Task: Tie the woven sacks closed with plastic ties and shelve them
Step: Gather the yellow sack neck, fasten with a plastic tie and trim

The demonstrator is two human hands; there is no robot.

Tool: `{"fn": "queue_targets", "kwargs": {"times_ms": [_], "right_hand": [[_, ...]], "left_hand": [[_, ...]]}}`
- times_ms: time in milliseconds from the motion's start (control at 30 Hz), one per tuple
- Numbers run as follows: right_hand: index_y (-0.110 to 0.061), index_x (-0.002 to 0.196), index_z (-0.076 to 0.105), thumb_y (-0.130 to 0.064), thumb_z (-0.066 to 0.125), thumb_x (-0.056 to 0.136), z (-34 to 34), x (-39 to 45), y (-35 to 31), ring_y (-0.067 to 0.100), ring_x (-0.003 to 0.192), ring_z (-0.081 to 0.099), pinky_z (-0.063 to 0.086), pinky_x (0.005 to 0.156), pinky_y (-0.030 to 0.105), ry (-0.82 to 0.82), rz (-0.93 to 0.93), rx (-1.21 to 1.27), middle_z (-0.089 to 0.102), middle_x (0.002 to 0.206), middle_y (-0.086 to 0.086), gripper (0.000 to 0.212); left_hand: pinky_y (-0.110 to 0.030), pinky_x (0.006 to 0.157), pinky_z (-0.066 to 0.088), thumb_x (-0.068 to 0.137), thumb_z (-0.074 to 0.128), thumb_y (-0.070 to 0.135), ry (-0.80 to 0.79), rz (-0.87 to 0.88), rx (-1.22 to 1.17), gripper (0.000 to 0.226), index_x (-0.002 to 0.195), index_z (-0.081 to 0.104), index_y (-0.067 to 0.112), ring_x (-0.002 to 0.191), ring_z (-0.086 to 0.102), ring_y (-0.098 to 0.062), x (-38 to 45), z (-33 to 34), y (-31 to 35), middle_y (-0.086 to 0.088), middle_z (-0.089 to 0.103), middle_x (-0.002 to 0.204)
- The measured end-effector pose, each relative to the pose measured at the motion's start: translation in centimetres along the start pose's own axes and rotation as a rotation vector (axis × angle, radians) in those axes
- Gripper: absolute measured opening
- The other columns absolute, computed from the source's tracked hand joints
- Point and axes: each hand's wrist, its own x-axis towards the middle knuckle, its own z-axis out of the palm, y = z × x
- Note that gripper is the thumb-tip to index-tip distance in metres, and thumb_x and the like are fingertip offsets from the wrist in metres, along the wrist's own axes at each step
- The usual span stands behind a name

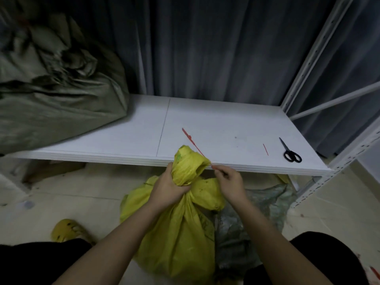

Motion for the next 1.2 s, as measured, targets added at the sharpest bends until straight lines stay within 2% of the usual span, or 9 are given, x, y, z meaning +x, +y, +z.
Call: {"fn": "queue_targets", "kwargs": {"times_ms": [167, 300, 467, 567, 700, 800, 900, 1033, 1200], "right_hand": [[-0.003, 0.103, 0.071, 0.002, 0.055, 0.089, 3.2, -3.7, -1.0, 0.015, 0.09, 0.062, 0.05, 0.083, 0.028, -0.093, 0.058, 0.073, 0.067, 0.094, 0.004, 0.021], [-0.004, 0.102, 0.071, 0.003, 0.056, 0.088, 5.3, -4.9, -1.2, -0.013, 0.075, 0.059, 0.046, 0.073, 0.009, -0.122, 0.021, 0.085, 0.067, 0.093, 0.0, 0.021], [-0.005, 0.085, 0.073, 0.003, 0.057, 0.085, 6.8, -5.0, -1.4, 0.0, 0.063, 0.048, 0.037, 0.062, 0.014, -0.202, -0.043, -0.035, 0.06, 0.07, -0.001, 0.017], [-0.001, 0.073, 0.066, 0.004, 0.055, 0.085, 7.9, -5.2, -0.6, 0.003, 0.058, 0.045, 0.034, 0.055, 0.016, -0.284, -0.049, -0.094, 0.056, 0.065, 0.002, 0.017], [-0.002, 0.076, 0.065, 0.004, 0.053, 0.087, 9.5, -5.5, 0.4, -0.003, 0.06, 0.054, 0.038, 0.054, 0.013, -0.329, 0.008, -0.061, 0.058, 0.067, 0.001, 0.018], [-0.015, 0.081, 0.057, -0.001, 0.05, 0.082, 10.3, -5.3, 0.5, -0.017, 0.062, 0.056, 0.039, 0.055, 0.003, -0.345, 0.035, 0.01, 0.058, 0.071, -0.011, 0.016], [-0.015, 0.099, 0.058, 0.0, 0.054, 0.078, 10.4, -4.9, 1.0, -0.011, 0.083, 0.058, 0.043, 0.075, 0.004, -0.348, 0.012, 0.025, 0.062, 0.094, -0.006, 0.026], [0.003, 0.118, 0.056, 0.002, 0.059, 0.084, 10.3, -4.0, 1.5, 0.031, 0.111, 0.056, 0.039, 0.088, 0.023, -0.377, 0.028, -0.056, 0.06, 0.117, 0.021, 0.034], [0.01, 0.118, 0.053, 0.006, 0.059, 0.086, 10.7, -3.6, 2.9, 0.031, 0.113, 0.053, 0.032, 0.078, -0.004, -0.372, 0.003, -0.153, 0.057, 0.116, 0.017, 0.033]], "left_hand": [[-0.021, 0.076, 0.039, 0.069, 0.08, 0.01, 0.107, 0.02, -0.181, 0.068, 0.126, 0.045, 0.018, 0.098, 0.055, -0.011, -2.6, -1.2, -3.3, 0.008, 0.055, 0.104], [-0.007, 0.072, 0.045, 0.064, 0.083, 0.015, 0.105, 0.024, -0.272, 0.065, 0.121, 0.053, 0.017, 0.089, 0.059, 0.0, -3.4, -1.4, -5.3, 0.014, 0.062, 0.097], [-0.007, 0.072, 0.047, 0.058, 0.079, 0.029, 0.087, 0.049, -0.275, 0.044, 0.094, 0.055, 0.034, 0.081, 0.058, 0.016, -3.1, -1.7, -6.5, 0.013, 0.063, 0.09], [-0.03, 0.09, 0.042, 0.051, 0.062, 0.055, 0.113, 0.064, -0.103, 0.063, 0.104, 0.06, 0.022, 0.1, 0.05, -0.009, -2.8, -1.5, -7.4, 0.008, 0.054, 0.101], [-0.034, 0.102, 0.021, 0.055, 0.055, 0.064, 0.177, 0.162, 0.193, 0.066, 0.108, 0.064, 0.026, 0.111, 0.028, -0.007, -2.3, -1.6, -7.7, 0.008, 0.042, 0.12], [-0.037, 0.111, 0.001, 0.061, 0.054, 0.067, 0.209, 0.319, 0.393, 0.068, 0.115, 0.063, 0.028, 0.129, 0.029, -0.015, -1.7, -2.0, -8.1, 0.005, 0.05, 0.131], [-0.048, 0.113, -0.003, 0.066, 0.046, 0.071, 0.146, 0.367, 0.624, 0.066, 0.111, 0.065, 0.026, 0.123, 0.05, -0.02, -1.1, -2.7, -8.0, 0.007, 0.064, 0.111], [-0.046, 0.096, 0.027, 0.066, 0.041, 0.07, 0.142, 0.381, 0.804, 0.058, 0.087, 0.068, 0.024, 0.077, 0.063, -0.021, -0.9, -2.9, -7.8, 0.005, 0.064, 0.074], [-0.03, 0.059, 0.043, 0.062, 0.045, 0.068, 0.093, 0.368, 0.853, 0.051, 0.074, 0.064, 0.022, 0.062, 0.058, -0.024, -0.6, -2.4, -7.4, 0.001, 0.06, 0.065]]}}
